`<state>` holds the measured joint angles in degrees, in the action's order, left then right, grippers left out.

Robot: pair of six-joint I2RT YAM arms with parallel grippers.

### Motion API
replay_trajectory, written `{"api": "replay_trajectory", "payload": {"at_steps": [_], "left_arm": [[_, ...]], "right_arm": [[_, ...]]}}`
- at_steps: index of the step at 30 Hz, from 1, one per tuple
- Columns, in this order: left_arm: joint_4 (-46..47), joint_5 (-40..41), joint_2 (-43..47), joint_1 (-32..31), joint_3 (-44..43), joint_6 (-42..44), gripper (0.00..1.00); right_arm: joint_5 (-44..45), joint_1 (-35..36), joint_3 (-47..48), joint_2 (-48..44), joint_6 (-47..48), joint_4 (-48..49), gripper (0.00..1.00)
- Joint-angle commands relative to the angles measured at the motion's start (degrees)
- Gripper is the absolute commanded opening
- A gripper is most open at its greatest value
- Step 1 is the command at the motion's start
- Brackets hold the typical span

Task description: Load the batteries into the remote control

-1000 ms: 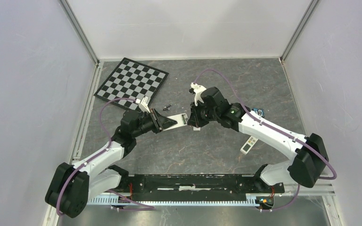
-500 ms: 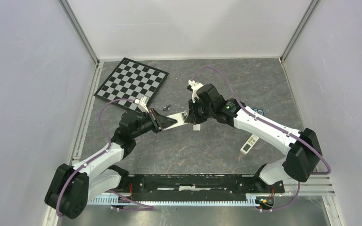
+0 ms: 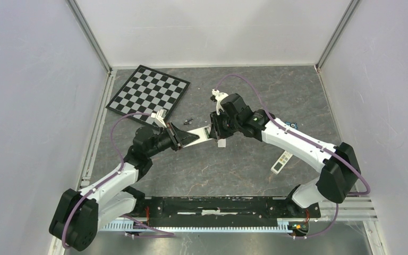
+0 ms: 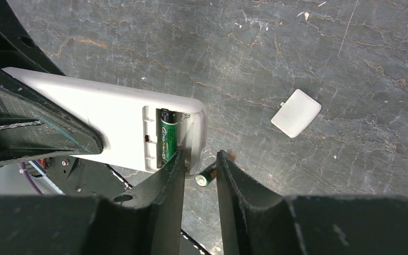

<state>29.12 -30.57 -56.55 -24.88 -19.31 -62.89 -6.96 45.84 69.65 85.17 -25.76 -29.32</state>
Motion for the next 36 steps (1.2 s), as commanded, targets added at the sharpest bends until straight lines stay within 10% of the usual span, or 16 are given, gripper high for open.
{"api": "replay_trajectory", "payload": {"at_steps": [1,7,13,20,36], "left_arm": [[1.0,0.3,1.1,-0.2,-1.4,-3.3,0.02],[-3.9,4.2,1.0,-0.2,-1.6,-0.3,0.02],[-20.3,19.5,3.4,-0.2,-3.2,10.0,0.02],[-28.8,29.9,6.0,-0.1,-4.9,13.9,0.02],[-30.6,28.4,8.0,-0.1,-5.1,15.0,0.02]], "right_arm": [[-2.3,0.1,1.1,-1.5,-1.9,2.4,0.33],[-0.2,-0.1,-0.9,-1.5,-2.8,3.5,0.19],[5.2,-0.1,-8.9,-5.4,-0.6,7.4,0.46],[11.9,1.4,-13.6,-0.1,3.9,10.9,0.53],[18.7,4.4,-7.8,16.5,3.4,11.7,0.33]]}}
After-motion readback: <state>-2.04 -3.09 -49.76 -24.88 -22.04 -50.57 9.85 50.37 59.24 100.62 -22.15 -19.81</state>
